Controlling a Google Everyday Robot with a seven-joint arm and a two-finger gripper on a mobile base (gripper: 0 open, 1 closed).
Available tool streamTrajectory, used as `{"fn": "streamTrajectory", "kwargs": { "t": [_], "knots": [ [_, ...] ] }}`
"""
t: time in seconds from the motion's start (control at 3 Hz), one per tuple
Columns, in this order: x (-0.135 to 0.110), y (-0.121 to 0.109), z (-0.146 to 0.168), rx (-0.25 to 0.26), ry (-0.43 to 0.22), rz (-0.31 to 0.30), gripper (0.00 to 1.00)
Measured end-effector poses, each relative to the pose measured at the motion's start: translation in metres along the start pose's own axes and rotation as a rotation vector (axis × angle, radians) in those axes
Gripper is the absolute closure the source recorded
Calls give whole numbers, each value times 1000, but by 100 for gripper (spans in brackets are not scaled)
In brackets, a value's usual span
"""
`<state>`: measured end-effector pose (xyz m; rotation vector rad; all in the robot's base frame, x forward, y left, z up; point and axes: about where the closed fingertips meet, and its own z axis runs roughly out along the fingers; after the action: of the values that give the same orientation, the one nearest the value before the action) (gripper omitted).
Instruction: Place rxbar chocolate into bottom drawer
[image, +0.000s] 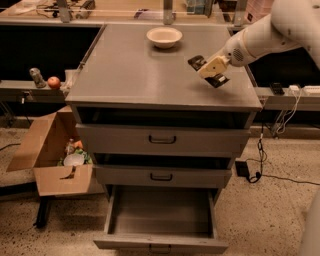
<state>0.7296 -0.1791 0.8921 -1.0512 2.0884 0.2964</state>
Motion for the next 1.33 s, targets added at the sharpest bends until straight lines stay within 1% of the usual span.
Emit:
{"fn": "streamTrajectory", "kwargs": {
  "t": [0.33,0.67,1.0,1.33],
  "knots": [
    [-23,23,-20,-97,-111,-113,100],
    [-24,33,-23,-141,-128,-145,100],
    [-21,50,-30,-204,-176,-176,100],
    [-10,100,-66,-313,-253,-271,100]
  ]
}}
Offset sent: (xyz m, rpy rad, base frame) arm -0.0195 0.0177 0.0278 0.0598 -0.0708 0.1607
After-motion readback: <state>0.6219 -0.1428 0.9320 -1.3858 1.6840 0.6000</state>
